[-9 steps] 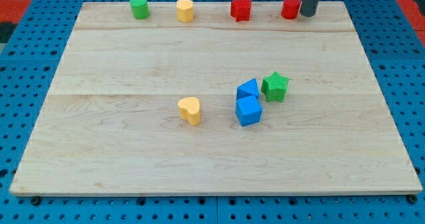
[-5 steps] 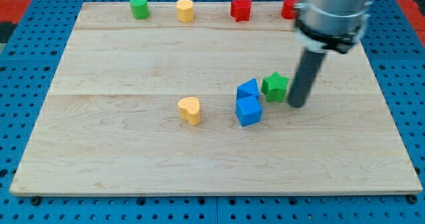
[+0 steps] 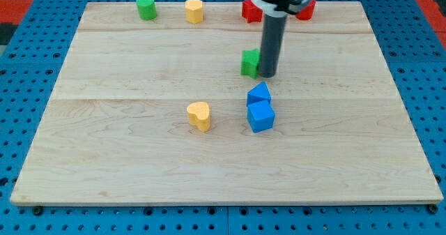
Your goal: Push green star towards the top left corner of board
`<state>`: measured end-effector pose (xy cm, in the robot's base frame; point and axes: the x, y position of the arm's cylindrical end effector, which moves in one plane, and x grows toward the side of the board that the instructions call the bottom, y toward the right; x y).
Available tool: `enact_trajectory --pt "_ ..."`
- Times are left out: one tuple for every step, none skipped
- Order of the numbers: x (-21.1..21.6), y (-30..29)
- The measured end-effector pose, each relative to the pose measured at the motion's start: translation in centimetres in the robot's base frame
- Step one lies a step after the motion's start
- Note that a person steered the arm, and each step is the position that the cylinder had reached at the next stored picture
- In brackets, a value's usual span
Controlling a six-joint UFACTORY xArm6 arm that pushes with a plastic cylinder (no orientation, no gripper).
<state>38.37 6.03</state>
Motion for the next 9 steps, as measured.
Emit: enact_trajectory --pt "0.0 -4.4" --pt "-1.3 -3.3" --pt "-3.3 0.2" --pt "-5.1 0.0" --pt "-5.4 -1.4" --pt "-5.3 -6.6" --pt "-5.3 -12.1" --pt "-5.3 -18.1" --pt "-5.3 -21.2"
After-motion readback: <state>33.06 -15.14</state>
